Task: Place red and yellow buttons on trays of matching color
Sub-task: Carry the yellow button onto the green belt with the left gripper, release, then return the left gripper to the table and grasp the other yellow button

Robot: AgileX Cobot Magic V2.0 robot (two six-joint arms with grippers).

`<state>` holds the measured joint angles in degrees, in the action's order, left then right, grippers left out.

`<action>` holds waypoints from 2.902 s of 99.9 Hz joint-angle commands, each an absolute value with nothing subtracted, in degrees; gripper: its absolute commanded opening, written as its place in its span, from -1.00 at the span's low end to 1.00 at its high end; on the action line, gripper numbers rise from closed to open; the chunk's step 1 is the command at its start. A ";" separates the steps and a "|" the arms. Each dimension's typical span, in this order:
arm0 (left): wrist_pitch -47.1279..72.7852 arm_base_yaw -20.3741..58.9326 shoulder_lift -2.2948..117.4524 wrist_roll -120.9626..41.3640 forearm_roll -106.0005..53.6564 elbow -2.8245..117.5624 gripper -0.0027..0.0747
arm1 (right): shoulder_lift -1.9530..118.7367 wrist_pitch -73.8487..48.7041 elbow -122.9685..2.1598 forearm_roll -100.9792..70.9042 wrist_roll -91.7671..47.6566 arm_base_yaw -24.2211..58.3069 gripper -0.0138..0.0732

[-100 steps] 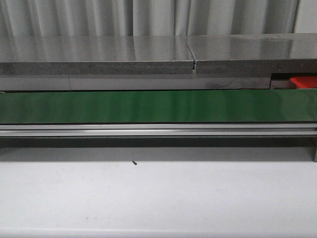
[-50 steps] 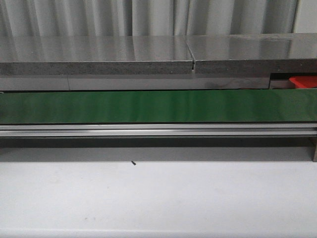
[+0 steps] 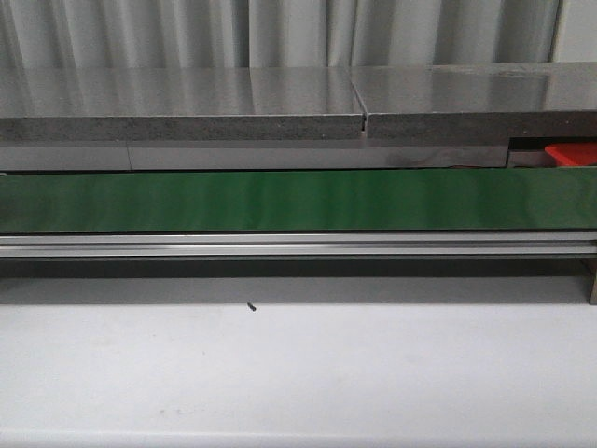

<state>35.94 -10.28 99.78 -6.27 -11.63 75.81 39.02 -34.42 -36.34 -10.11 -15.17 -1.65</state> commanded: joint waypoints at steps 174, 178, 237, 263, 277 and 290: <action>33.67 -28.77 121.60 -7.47 -14.07 105.20 0.80 | 38.81 -30.98 -37.78 -9.95 -15.06 -1.66 -0.84; 33.09 -28.77 122.19 -7.47 -14.10 105.54 0.80 | 38.81 -30.98 -37.78 -9.95 -15.06 -1.66 -0.84; 22.84 -28.64 127.88 -7.47 -18.39 106.05 0.80 | 38.81 -30.98 -37.78 -9.95 -15.06 -1.66 -0.84; 18.85 -27.59 128.10 -8.11 -18.56 106.05 0.80 | 38.81 -30.98 -37.78 -9.95 -15.06 -1.66 -0.84; 18.85 -27.13 128.25 -8.11 -18.56 106.05 0.79 | 38.81 -30.98 -37.78 -9.95 -15.06 -1.66 -0.84; 19.21 -27.14 128.43 -8.11 -18.56 106.05 0.55 | 38.81 -30.98 -37.78 -9.95 -15.06 -1.66 -0.84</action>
<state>22.34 -27.34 132.01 -8.20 -17.63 104.26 39.02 -34.42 -36.22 -10.02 -15.17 -1.65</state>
